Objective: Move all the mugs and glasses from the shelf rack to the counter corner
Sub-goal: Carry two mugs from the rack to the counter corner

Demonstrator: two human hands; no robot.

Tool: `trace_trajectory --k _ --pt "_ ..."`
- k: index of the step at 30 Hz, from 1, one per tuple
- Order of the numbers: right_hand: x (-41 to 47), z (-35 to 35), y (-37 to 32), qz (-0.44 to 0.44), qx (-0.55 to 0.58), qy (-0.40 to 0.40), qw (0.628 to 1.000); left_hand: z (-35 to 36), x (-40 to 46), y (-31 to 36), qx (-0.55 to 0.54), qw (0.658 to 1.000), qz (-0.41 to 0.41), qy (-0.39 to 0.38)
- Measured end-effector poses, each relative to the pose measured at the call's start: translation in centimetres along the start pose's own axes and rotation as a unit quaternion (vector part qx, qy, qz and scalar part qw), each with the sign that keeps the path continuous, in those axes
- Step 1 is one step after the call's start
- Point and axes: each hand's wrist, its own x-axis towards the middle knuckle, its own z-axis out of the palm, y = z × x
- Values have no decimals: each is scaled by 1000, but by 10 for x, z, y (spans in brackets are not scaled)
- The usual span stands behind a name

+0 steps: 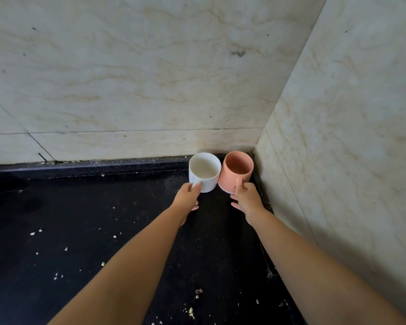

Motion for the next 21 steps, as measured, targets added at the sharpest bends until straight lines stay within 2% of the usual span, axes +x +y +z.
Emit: trace_trajectory --k 3,6,8,9,12,13,15,17,21 --pt "-13 -12 -2 -10 -81 36 996 -14 -11 8 82 996 25 21" --pt "-34 -23 -10 -111 -191 91 971 -26 -29 21 207 972 87 67" --pt "-49 -29 -21 -221 -275 112 929 -30 -45 32 270 947 147 97" --pt "-57 -31 -26 -280 -326 112 896 -31 -54 37 304 929 179 114" --pt "-82 -31 -43 -411 -473 92 774 -37 -84 46 438 842 268 164" --pt "-92 -28 -49 -435 -498 90 745 -42 -95 46 470 815 291 174" --pt "-108 -22 -57 -451 -530 78 714 -53 -113 44 510 777 319 187" --pt "-122 -12 -62 -462 -552 59 691 -68 -133 38 530 756 321 209" --pt "-147 9 -72 -493 -560 13 666 -104 -169 19 536 757 272 256"
